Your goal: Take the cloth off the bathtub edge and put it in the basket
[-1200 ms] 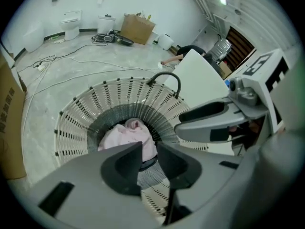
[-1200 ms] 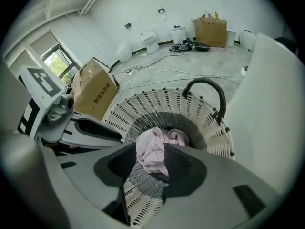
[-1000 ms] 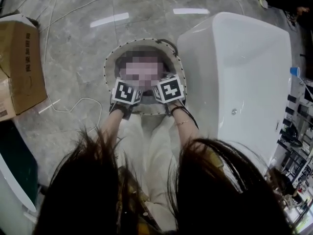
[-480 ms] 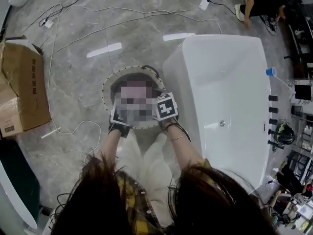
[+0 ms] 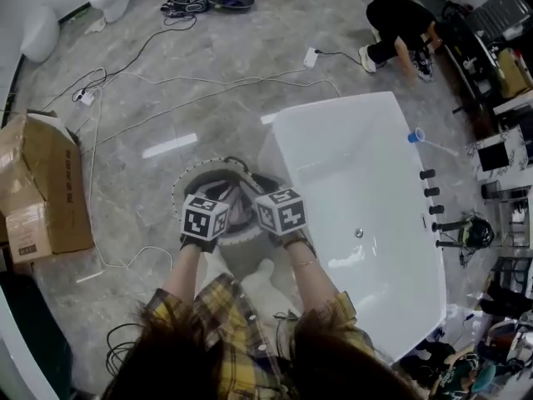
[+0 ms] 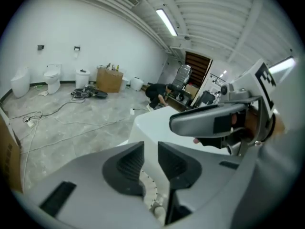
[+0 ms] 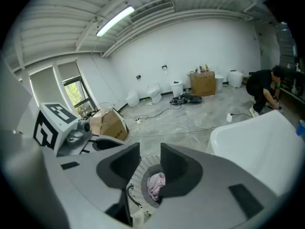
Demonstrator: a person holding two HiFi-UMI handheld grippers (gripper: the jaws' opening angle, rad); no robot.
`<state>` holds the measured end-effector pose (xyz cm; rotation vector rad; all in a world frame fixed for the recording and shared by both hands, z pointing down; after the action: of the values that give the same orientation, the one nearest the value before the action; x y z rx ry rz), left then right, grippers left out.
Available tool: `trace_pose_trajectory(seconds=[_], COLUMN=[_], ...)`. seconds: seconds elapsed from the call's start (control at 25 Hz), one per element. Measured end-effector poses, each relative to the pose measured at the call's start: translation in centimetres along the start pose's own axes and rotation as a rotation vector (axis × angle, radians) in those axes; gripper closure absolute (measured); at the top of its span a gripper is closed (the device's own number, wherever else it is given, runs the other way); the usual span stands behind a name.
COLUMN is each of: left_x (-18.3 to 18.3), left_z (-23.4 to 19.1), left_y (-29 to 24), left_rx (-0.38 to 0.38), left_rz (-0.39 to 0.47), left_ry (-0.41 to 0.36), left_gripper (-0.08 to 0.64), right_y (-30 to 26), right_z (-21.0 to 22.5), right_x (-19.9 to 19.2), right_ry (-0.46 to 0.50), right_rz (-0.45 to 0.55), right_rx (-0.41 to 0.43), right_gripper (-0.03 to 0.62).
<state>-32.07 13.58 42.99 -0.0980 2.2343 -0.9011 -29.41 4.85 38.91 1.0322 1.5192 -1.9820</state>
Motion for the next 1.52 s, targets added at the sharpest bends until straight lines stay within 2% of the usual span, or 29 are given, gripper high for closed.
trace_pose_trajectory(seconds=[0.24,0.52,0.64,0.84,0.96,1.08,1.32,1.52], left_x=[4.0,5.0,5.5,5.7,4.6,3.4,2.3,2.2], left_z=[7.7,18.8,23.4,30.7,33.4,35.9,39.0,40.5], left_y=[4.2,7.8,9.3,10.6,11.3,11.7,11.9,11.8], left_rx=[-0.125,-0.282,-0.368,-0.481,-0.526,-0.553,-0.578,-0.615], left_rz=[0.13,0.224,0.275,0.353,0.387,0.395,0.382,0.38], left_ry=[-0.085,-0.228,-0.292,-0.338,-0.356,-0.408,-0.491,-0.49], left_gripper=[0.476,0.476,0.476,0.489,0.516,0.526,0.537,0.541], right_y=[10.3,21.3,25.2,32.4,35.5,38.1,40.5,41.3], right_z=[0.0,-0.5,-0.6,0.4,0.2,0.3,0.1,0.6], right_x=[3.2,2.9,2.6,3.2,2.6,1.6,-0.3,-1.1], right_ry=[0.038,0.127,0.131,0.167,0.161,0.156,0.173,0.145], right_rz=[0.166,0.3,0.36,0.472,0.532,0.569,0.551,0.553], right_rx=[-0.066,-0.156,-0.205,-0.292,-0.324,-0.344,-0.369,-0.369], right_gripper=[0.486,0.512,0.522,0.539,0.558,0.567,0.577,0.577])
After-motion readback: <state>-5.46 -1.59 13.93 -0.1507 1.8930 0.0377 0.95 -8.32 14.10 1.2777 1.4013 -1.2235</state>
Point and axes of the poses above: the fingertips, and each gripper's own axes: y backward along the fingers, z to its right, x out of its top, the point moved 5 cm from there along y, backward along the fingers, and after that the axes turned 14 degrees about y, right-handed, at the moved point
